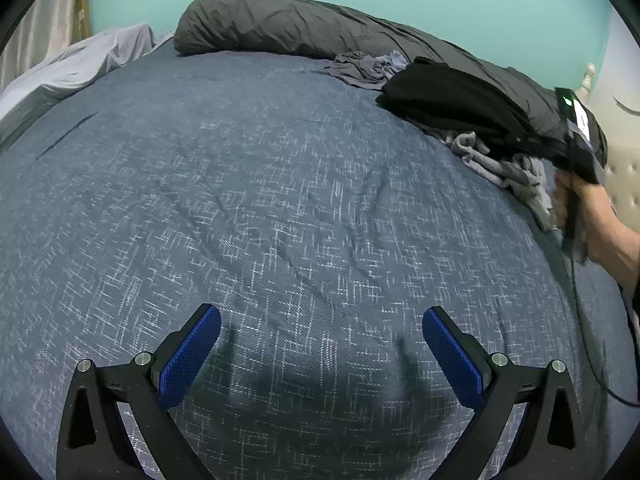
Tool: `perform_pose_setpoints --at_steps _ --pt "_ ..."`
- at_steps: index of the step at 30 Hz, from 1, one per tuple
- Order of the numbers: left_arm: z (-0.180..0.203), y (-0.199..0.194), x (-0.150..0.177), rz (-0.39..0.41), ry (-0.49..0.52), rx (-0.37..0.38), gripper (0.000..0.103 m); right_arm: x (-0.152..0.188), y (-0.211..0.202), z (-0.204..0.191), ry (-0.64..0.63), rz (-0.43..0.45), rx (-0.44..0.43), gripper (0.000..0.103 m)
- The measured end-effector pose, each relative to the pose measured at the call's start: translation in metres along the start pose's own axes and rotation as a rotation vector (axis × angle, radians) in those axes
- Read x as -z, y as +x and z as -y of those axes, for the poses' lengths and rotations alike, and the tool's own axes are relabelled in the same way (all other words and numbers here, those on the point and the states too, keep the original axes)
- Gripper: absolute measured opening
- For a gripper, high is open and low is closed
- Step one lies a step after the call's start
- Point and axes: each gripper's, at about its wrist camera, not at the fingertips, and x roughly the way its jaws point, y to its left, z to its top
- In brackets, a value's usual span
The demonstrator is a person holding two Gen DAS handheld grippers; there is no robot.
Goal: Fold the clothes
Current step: 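Grasp the black garment with the right tool and lift it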
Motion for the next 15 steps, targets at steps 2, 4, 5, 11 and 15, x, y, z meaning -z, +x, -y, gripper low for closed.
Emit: perform_pose_setpoints --at_steps 2,4,5,11,15 --pt "0.0 -0.002 -0.001 0.001 -0.002 0.004 0.103 0.007 -0.016 -0.003 -0.012 0.02 -0.044 0.008" --pt "0.002 -0.006 -0.003 0.009 -0.001 0.008 0.103 0.015 -0.034 -0.007 -0.008 0.035 -0.09 0.008" --pt "0.003 -0.007 -0.003 0.013 0.001 0.01 0.103 0.021 -0.042 -0.01 -0.003 0.032 -0.111 0.008" --pt "0.011 -0.018 -0.005 0.026 0.003 0.032 0.103 0.059 -0.098 -0.039 0.018 0.034 -0.231 0.007" --pt "0.016 -0.029 -0.006 0.045 0.009 0.045 0.103 0.091 -0.138 -0.069 0.02 0.02 -0.301 0.007"
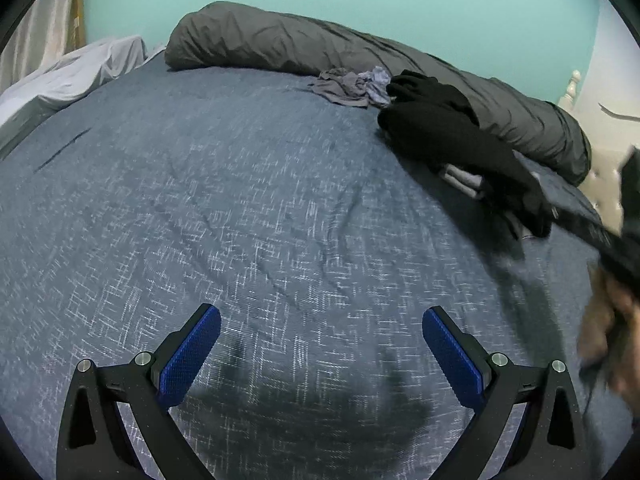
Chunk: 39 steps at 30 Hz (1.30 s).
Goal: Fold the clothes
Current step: 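Grasp the black garment with the right tool and lift it, then drag the held black garment across the bed with the right tool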
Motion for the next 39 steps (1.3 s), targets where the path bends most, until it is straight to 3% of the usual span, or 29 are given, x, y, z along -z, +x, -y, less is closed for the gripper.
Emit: perform_pose_setpoints --at_steps 8,13,17,20,22,24,25,26,28,39 --pt "-0.003 -0.022 -0.003 0.026 -0.024 0.03 0.103 0.062 -0.065 -0.062 -0.015 -0.047 -0.08 0.007" --pt "-0.006 -0.032 0.002 0.027 -0.009 0.034 0.103 0.103 -0.099 -0.071 0.037 -0.105 -0.06 0.006" --pt "-0.011 -0.038 0.004 0.031 -0.014 0.037 0.103 0.124 -0.123 -0.054 0.069 -0.151 0.017 0.006" --pt "-0.014 -0.038 0.003 0.033 -0.018 0.041 0.103 0.12 -0.131 -0.033 0.112 -0.191 0.089 0.007" --pt "-0.017 -0.037 0.001 0.032 -0.027 0.043 0.103 0.108 -0.142 -0.025 0.116 -0.158 0.164 0.007" --pt "-0.02 -0.036 -0.001 0.035 -0.036 0.044 0.103 0.092 -0.155 -0.024 0.132 -0.081 0.176 0.008" --pt "-0.021 -0.035 -0.002 0.037 -0.041 0.044 0.103 0.081 -0.157 -0.025 0.134 -0.043 0.197 0.015" --pt "-0.023 -0.035 -0.004 0.04 -0.041 0.039 0.103 0.073 -0.153 -0.025 0.136 -0.031 0.21 0.039" --pt "-0.023 -0.034 -0.004 0.041 -0.041 0.036 0.103 0.057 -0.131 -0.023 0.157 -0.048 0.206 0.066" --pt "-0.031 -0.021 -0.002 0.015 -0.045 0.024 0.103 0.027 0.011 -0.017 0.221 -0.194 0.166 0.068"
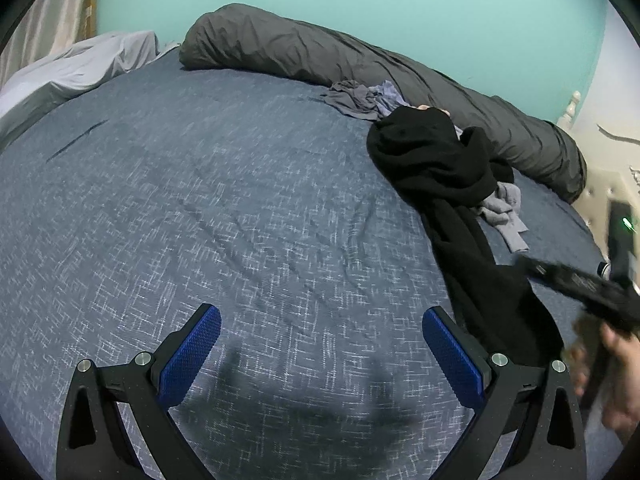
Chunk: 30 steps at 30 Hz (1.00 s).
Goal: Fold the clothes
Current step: 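Drag the held black garment across the bed with the right tool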
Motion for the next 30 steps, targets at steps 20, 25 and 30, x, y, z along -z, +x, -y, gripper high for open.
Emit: perform_pose_setpoints --at_steps 20,25,30 --pt "-0.007 -0.012 0.0 0.01 -0.002 -0.009 0.103 0.007 0.01 -0.036 -0.119 -0.045 -0.077 0.011" --pt "-0.002 -0.035 0.003 0.04 0.025 -0.018 0.103 0.041 -0.047 -0.051 -0.223 -0.053 -0.116 0.011" --pt "0.002 -0.068 0.016 0.058 0.032 -0.022 0.103 0.084 -0.112 -0.037 -0.276 -0.048 -0.131 0.011"
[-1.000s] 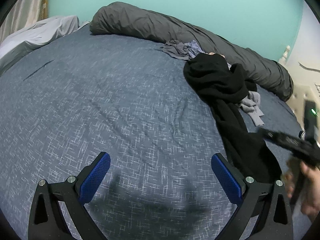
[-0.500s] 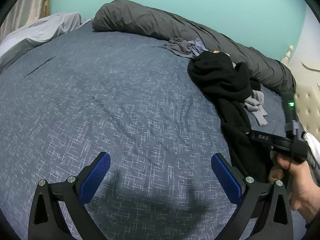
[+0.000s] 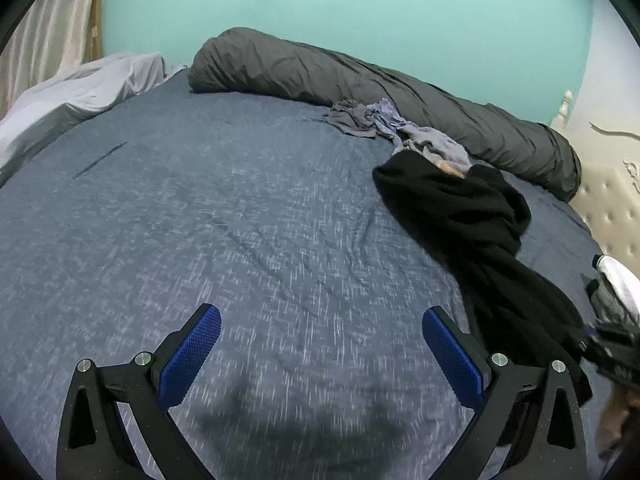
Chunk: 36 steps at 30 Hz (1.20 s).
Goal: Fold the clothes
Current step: 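Drag the held black garment across the bed with the right tool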
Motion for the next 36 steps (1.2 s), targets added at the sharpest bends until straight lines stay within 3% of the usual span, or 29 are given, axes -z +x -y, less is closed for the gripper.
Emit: perform_pose_setpoints --at_steps 3,10,19,27,28,30,32,36 --pt "0.004 -0.019 0.009 -0.002 -0.01 0.013 0.103 0.03 -0.033 0.0 -0.025 -0.01 0.004 0.011" --pt "0.017 -0.056 0.031 -0.004 -0.029 0.035 0.103 0.094 -0.065 0.006 -0.029 -0.097 0.083 0.011" --pt "0.017 -0.055 0.066 -0.057 -0.041 0.04 0.103 0.138 -0.086 0.059 0.13 -0.2 0.242 0.012" --pt "0.008 -0.04 0.078 -0.085 -0.017 0.02 0.103 0.104 -0.107 0.066 0.231 -0.054 0.242 0.024" --pt "0.007 -0.038 0.078 -0.082 -0.018 0.015 0.103 0.097 -0.108 0.066 0.233 -0.032 0.252 0.031" --pt "0.003 -0.035 0.077 -0.083 -0.024 0.009 0.103 0.084 -0.107 0.068 0.247 0.002 0.25 0.035" --pt "-0.001 -0.033 0.077 -0.085 -0.032 0.006 0.103 0.07 -0.103 0.071 0.267 0.022 0.24 0.049" --pt "-0.007 -0.028 0.077 -0.085 -0.032 -0.006 0.103 0.045 -0.087 0.077 0.312 0.054 0.227 0.061"
